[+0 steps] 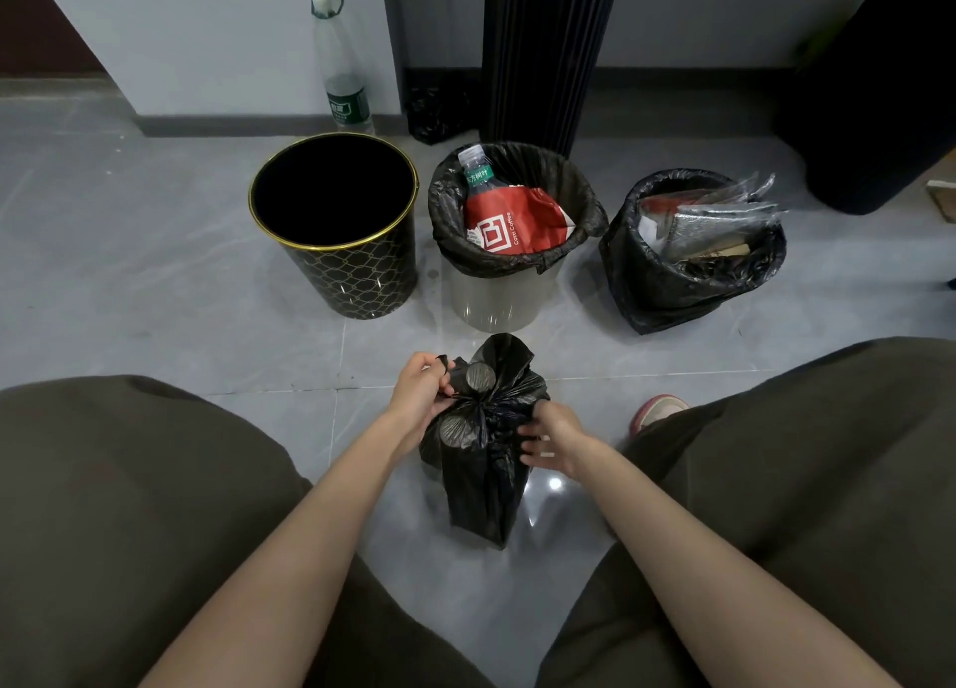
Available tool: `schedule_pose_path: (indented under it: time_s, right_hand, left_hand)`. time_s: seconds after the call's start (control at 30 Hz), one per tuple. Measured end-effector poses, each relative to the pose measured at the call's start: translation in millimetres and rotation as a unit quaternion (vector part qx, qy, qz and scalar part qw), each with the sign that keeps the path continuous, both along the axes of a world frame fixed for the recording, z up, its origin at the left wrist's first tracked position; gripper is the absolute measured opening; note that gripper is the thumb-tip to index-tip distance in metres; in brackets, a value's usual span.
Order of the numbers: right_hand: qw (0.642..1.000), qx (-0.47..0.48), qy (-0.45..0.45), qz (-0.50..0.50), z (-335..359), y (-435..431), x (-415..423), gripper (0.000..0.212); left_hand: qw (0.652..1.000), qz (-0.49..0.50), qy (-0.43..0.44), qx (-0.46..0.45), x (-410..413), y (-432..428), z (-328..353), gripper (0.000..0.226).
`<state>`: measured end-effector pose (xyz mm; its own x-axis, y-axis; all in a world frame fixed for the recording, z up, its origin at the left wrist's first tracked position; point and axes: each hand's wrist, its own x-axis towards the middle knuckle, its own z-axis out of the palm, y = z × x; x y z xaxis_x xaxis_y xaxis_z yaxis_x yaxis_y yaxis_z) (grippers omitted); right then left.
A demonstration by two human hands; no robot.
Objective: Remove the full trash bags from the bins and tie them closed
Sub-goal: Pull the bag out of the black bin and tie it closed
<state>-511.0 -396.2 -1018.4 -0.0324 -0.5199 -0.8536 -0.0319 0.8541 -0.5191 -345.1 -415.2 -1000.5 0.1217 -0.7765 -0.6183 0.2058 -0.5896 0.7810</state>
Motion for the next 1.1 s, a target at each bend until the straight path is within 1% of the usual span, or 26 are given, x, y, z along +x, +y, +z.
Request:
schedule_pose_path:
  time_s: [0.03, 0.07, 0.1, 0.17, 0.2, 0.23, 0.27, 0.37, 0.5, 0.6, 0.67, 0.73, 0.77, 0.87, 0.9, 0.93, 1.0, 1.03, 1.1]
  right_hand:
    - [0.998, -0.004, 0.008, 0.058, 1.9, 2.2, -1.1, 0.007]
    - [0.993, -0.013, 0.011, 0.113, 2.9, 3.8, -1.2, 0.012]
    - [0.988, -0.028, 0.009, 0.155, 2.4, 4.5, -0.6, 0.024]
    - [0.977, -0.073, 0.014, 0.200, -1.2, 4.7, 2.3, 0.048]
    - [0.973, -0.102, 0.027, 0.207, -3.3, 5.2, 4.1, 0.053]
    - [0.969, -0.132, 0.048, 0.205, -6.1, 5.7, 6.1, 0.051]
    - [0.964, -0.160, 0.076, 0.201, -9.2, 6.2, 7.4, 0.045]
    - [0.946, -0.225, 0.147, 0.182, -14.2, 8.2, 13.7, 0.017]
    - [0.945, -0.225, 0.192, 0.140, -18.7, 9.4, 24.7, 0.019]
    - [0.960, -0.180, 0.189, 0.101, -25.8, 6.9, 29.4, 0.015]
    - [0.970, -0.147, 0.175, 0.076, -38.0, 4.1, 28.8, 0.027]
    - [0.974, -0.137, 0.170, 0.068, -46.7, 1.5, 27.1, 0.037]
    - [0.972, -0.139, 0.178, 0.063, -39.9, 1.5, 27.3, 0.037]
    - [0.958, -0.188, 0.201, 0.081, -16.9, 4.1, 25.1, 0.025]
    - [0.958, -0.204, 0.184, 0.074, -11.5, 4.7, 23.5, 0.025]
    - [0.969, -0.203, 0.135, 0.050, -7.1, 5.0, 20.8, 0.027]
    - [0.986, -0.164, -0.015, -0.018, -0.2, 4.4, 12.9, 0.030]
    - [0.985, -0.146, -0.076, -0.045, 2.4, 3.8, 8.4, 0.026]
    - [0.981, -0.139, -0.121, -0.067, 5.0, 2.6, 2.1, 0.018]
  left_hand:
    - [1.000, 0.002, 0.006, 0.001, -0.6, 0.3, 0.4, 0.025]
    - [1.000, 0.005, 0.012, 0.000, -1.3, 0.4, 0.8, 0.023]
    - [1.000, 0.008, 0.017, 0.001, -1.5, 0.3, 0.6, 0.022]
    - [0.999, 0.016, 0.028, 0.010, -1.7, -0.2, -1.2, 0.023]
    - [0.999, 0.019, 0.032, 0.015, -2.0, 0.1, -1.5, 0.023]
    - [0.999, 0.022, 0.033, 0.021, -2.3, 0.6, -1.9, 0.024]
    - [0.999, 0.025, 0.035, 0.025, -2.7, 1.1, -2.3, 0.024]
    - [0.998, 0.029, 0.038, 0.036, -3.4, 1.9, -3.8, 0.025]
    - [0.998, 0.028, 0.045, 0.045, -4.3, 4.3, -4.9, 0.025]
    - [0.997, 0.020, 0.046, 0.051, -5.2, 5.6, -5.9, 0.025]
    - [0.997, 0.012, 0.047, 0.057, -5.3, 5.9, -7.5, 0.025]
    - [0.997, 0.009, 0.050, 0.056, -3.6, 5.5, -8.1, 0.024]
    - [0.997, 0.009, 0.051, 0.052, -2.5, 4.9, -8.7, 0.023]
    - [0.998, 0.019, 0.046, 0.030, -0.3, 2.9, -8.8, 0.023]
    - [0.999, 0.026, 0.043, 0.020, 0.3, 1.8, -7.7, 0.023]
    - [0.998, 0.035, 0.042, 0.011, 1.2, 0.5, -6.5, 0.024]
    - [0.997, 0.050, 0.051, -0.004, 4.0, -2.0, -3.6, 0.023]
    - [0.996, 0.057, 0.061, -0.009, 5.7, -2.7, -2.1, 0.021]
    - [0.994, 0.065, 0.082, -0.015, 8.2, -2.9, 0.7, 0.018]
